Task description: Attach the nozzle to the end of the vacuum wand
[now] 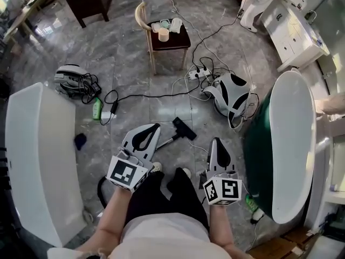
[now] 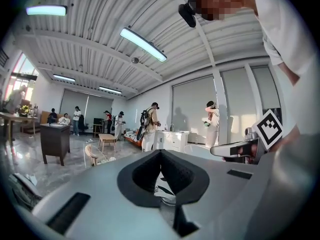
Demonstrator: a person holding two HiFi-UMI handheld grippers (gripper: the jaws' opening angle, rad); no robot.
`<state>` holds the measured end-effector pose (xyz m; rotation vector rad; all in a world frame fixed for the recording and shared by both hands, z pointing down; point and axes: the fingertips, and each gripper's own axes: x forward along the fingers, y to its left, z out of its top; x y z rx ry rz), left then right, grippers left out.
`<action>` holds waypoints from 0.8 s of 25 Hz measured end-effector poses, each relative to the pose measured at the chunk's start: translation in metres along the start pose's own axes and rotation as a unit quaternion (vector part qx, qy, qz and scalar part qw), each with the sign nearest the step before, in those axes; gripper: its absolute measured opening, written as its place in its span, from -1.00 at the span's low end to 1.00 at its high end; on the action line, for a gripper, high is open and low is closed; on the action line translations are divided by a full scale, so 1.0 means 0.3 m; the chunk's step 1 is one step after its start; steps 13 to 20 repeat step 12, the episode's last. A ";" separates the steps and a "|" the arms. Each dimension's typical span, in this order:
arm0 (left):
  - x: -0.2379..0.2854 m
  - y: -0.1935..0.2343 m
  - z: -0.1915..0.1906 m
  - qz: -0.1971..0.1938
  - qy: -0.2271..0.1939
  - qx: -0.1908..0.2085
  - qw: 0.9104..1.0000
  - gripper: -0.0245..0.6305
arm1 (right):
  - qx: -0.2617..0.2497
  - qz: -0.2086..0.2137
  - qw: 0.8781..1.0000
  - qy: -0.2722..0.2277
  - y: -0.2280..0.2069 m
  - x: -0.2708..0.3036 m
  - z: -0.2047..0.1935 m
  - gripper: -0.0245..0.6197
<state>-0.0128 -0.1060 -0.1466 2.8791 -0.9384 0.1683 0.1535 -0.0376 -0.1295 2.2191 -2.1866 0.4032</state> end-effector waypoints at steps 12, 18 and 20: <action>0.039 -0.070 0.003 -0.037 0.013 0.017 0.999 -0.90 | 0.010 -0.007 1.000 -0.005 -0.053 -0.015 0.015 -0.88; 0.039 -0.070 0.003 -0.037 0.013 0.017 0.999 -0.90 | 0.010 -0.007 1.000 -0.005 -0.053 -0.015 0.015 -0.88; 0.039 -0.070 0.003 -0.037 0.013 0.017 0.999 -0.90 | 0.010 -0.007 1.000 -0.005 -0.053 -0.015 0.015 -0.88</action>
